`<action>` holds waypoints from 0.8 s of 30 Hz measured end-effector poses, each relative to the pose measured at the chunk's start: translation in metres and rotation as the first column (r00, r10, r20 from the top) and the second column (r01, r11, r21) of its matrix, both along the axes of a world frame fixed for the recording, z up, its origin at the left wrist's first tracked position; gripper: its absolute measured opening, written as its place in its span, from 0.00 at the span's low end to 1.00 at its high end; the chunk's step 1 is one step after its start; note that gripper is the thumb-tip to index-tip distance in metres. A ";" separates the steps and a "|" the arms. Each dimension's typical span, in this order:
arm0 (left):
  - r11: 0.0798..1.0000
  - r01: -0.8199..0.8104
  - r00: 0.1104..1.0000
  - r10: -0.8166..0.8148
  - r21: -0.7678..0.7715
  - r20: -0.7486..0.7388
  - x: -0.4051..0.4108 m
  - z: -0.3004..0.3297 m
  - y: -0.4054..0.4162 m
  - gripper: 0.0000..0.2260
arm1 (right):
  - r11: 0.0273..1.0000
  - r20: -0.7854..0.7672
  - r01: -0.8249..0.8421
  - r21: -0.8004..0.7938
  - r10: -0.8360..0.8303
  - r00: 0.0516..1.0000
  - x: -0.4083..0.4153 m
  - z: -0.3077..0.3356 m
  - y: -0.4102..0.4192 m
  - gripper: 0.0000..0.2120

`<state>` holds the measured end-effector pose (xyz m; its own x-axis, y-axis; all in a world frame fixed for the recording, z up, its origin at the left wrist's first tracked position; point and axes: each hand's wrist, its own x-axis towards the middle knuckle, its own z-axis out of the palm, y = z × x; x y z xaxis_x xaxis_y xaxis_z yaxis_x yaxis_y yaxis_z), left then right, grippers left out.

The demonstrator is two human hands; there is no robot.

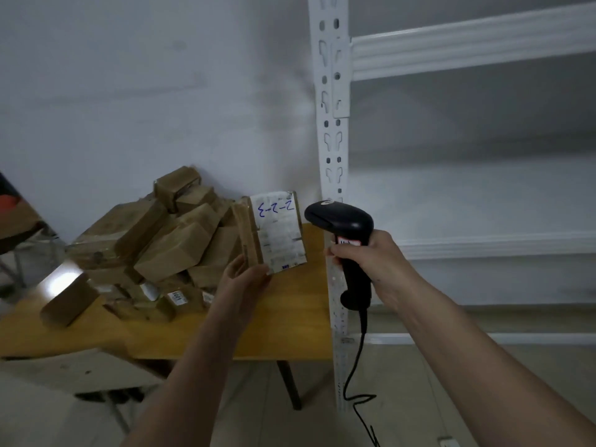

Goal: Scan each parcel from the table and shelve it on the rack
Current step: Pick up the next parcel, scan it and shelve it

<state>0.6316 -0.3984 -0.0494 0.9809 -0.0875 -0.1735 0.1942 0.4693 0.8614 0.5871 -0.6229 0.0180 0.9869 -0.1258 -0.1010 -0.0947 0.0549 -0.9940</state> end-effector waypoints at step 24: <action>0.860 0.456 0.868 -0.487 0.228 0.102 -0.055 0.068 -0.277 0.14 | 0.800 0.095 0.598 0.039 -0.599 0.795 -0.159 0.053 -0.205 0.06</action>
